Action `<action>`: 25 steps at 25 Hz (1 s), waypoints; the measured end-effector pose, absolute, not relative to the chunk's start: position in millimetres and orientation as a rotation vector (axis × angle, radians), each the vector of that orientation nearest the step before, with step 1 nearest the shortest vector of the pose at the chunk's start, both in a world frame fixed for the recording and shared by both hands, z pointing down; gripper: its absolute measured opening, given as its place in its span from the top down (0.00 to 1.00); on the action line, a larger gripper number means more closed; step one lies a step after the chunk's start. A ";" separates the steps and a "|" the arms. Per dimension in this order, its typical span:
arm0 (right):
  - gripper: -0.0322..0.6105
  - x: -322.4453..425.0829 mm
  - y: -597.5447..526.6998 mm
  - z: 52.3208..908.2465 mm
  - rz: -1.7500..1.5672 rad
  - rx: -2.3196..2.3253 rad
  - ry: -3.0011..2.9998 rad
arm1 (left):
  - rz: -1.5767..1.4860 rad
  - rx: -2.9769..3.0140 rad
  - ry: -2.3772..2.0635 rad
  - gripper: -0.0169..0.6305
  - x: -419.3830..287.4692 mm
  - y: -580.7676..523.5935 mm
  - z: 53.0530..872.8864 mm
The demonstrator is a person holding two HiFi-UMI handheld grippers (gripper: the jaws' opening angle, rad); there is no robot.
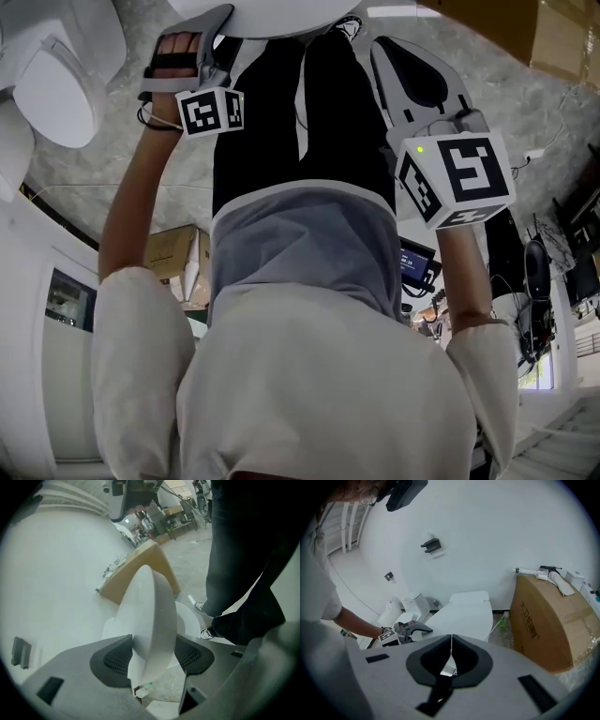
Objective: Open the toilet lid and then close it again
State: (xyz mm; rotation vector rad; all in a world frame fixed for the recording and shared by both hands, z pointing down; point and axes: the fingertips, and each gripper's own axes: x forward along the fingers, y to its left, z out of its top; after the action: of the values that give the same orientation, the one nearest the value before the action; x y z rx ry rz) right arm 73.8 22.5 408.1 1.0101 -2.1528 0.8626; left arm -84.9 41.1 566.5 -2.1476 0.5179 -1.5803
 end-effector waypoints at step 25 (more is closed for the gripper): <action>0.93 82.3 50.7 480.9 0.921 0.911 -2.091 | -1.660 -2.162 0.377 0.56 -78.1 80.1 657.9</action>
State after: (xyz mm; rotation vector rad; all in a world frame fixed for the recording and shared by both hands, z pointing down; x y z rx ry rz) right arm 82.3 50.7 480.9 0.9112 -2.0907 0.9212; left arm -78.1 80.1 657.9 -2.1617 0.3775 -1.6604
